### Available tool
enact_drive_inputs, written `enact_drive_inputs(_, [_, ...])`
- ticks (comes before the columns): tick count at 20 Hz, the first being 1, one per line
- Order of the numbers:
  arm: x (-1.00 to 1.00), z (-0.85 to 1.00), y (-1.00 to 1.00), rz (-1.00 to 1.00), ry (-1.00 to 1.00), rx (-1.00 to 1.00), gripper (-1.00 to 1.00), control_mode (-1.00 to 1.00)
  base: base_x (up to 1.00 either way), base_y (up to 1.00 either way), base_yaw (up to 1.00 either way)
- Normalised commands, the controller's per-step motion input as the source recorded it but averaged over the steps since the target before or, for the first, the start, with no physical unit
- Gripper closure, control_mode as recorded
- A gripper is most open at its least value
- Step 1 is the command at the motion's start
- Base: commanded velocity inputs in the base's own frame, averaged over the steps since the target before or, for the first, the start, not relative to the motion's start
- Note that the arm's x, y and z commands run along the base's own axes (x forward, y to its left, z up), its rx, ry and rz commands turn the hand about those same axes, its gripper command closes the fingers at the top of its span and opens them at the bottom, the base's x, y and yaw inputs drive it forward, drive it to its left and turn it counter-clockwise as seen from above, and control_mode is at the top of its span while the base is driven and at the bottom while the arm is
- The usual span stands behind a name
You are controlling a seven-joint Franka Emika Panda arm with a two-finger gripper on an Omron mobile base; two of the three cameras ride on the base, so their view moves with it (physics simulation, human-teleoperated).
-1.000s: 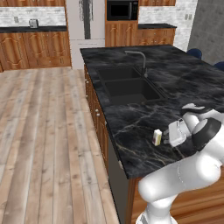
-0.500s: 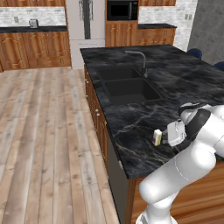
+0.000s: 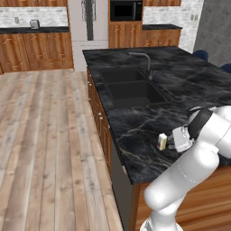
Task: Pick the bottled water, boxed drink, bottled water from the counter and place them in the open cabinet.
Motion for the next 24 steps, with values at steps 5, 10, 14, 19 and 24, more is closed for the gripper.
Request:
enact_drive_inputs(5, [0.01, 0.0, 0.05, 0.02, 0.0, 0.04, -1.0, -1.0, 0.0, 0.0, 0.0])
enact_drive_inputs(10, [0.03, 0.0, 0.16, 0.01, 0.0, 0.0, -1.0, -1.0, 0.0, 0.0, 0.0])
enact_drive_inputs(14, [0.0, 0.0, 0.28, 0.0, 0.0, 0.0, -1.0, -1.0, 0.0, 0.0, 0.0])
enact_drive_inputs(19, [0.0, 0.0, 0.23, 0.0, 0.0, 0.0, -1.0, -1.0, 0.0, 0.0, 0.0])
enact_drive_inputs(24, [0.0, 0.0, 0.23, 0.0, 0.0, 0.0, -1.0, -1.0, 0.0, 0.0, 0.0])
